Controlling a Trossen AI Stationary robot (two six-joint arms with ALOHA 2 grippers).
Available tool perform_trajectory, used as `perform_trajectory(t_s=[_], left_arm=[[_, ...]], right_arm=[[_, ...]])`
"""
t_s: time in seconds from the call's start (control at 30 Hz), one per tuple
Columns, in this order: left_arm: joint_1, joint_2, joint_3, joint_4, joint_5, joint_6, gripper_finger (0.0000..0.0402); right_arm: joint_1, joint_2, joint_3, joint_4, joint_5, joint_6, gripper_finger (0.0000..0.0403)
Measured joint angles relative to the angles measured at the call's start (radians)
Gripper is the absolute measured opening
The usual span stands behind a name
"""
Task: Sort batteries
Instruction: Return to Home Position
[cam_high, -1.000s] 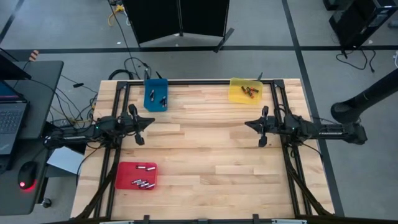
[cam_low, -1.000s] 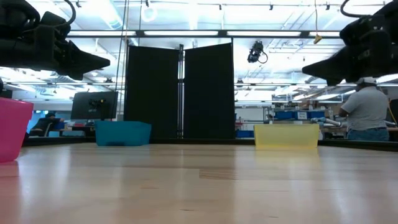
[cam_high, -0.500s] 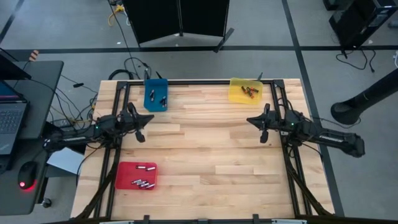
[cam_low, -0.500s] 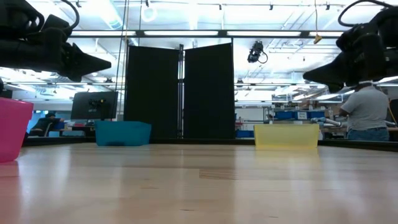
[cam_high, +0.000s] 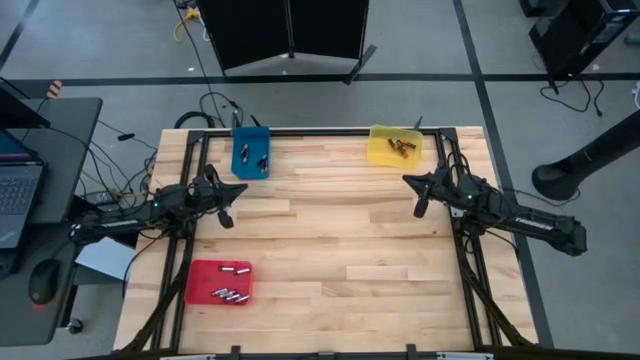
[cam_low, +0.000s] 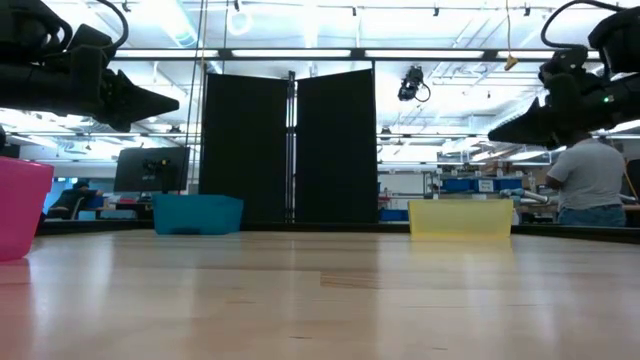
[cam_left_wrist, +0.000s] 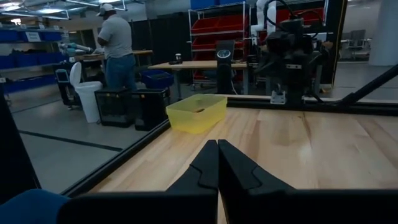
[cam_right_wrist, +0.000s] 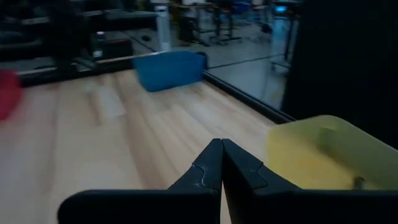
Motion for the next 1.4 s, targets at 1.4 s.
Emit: perform_trajectory(t_s=[1.4], left_arm=[[0.0, 0.0, 0.0, 0.076, 0.002, -0.001, 0.0006]], right_arm=[[0.0, 0.029, 0.0, 0.029, 0.08, -0.005, 0.0021]])
